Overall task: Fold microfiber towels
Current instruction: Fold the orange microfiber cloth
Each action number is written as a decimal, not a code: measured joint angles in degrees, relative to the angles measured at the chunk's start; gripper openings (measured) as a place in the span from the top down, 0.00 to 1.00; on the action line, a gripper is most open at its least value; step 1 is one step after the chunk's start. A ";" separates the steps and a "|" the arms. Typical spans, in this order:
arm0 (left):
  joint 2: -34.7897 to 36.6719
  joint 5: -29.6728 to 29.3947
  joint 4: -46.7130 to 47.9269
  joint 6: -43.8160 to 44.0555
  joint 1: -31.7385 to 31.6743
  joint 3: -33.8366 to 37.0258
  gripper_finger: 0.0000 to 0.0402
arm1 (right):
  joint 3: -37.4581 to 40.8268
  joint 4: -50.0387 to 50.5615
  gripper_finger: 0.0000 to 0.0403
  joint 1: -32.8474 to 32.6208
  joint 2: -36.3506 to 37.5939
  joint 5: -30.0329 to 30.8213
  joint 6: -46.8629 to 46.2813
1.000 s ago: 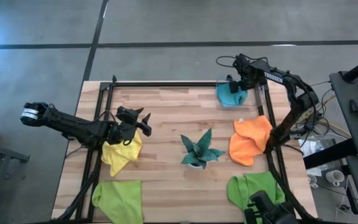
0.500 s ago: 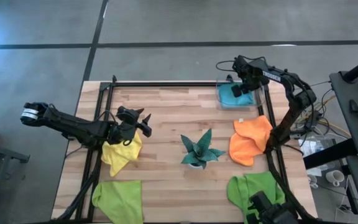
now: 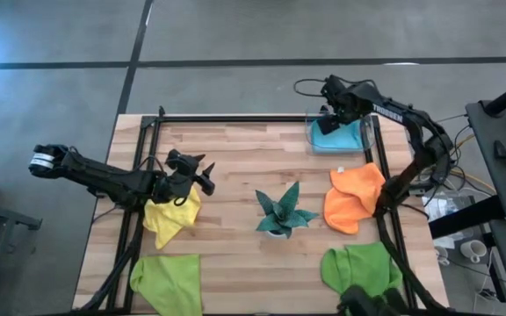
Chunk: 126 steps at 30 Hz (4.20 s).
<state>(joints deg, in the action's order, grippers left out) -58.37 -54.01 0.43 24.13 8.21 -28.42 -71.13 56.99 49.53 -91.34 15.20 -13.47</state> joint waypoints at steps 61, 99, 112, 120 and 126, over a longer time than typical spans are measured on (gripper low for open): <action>1.09 25.35 -13.94 -18.06 -0.02 -1.01 0.51 | 23.91 4.99 0.97 -79.91 12.78 4.43 -20.15; -25.51 34.47 -43.35 -17.33 -8.44 -1.06 0.36 | -16.60 -22.23 0.98 -41.04 -5.19 -1.66 23.83; -36.80 21.87 -43.48 -17.09 -11.23 -5.73 0.47 | -16.60 -15.66 0.98 -42.04 -4.41 -1.81 22.45; -35.01 21.44 -42.33 -20.45 -11.60 -6.03 0.97 | -16.49 -11.05 0.98 -43.40 -4.37 -3.71 23.33; -20.95 12.54 -24.41 -21.90 -11.73 -6.49 1.00 | -16.68 -13.84 0.89 -42.07 -4.38 -3.65 26.00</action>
<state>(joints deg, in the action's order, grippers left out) -79.32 -41.47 -23.98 2.23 -3.52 -34.91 -87.81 43.15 7.46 -95.72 11.55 12.52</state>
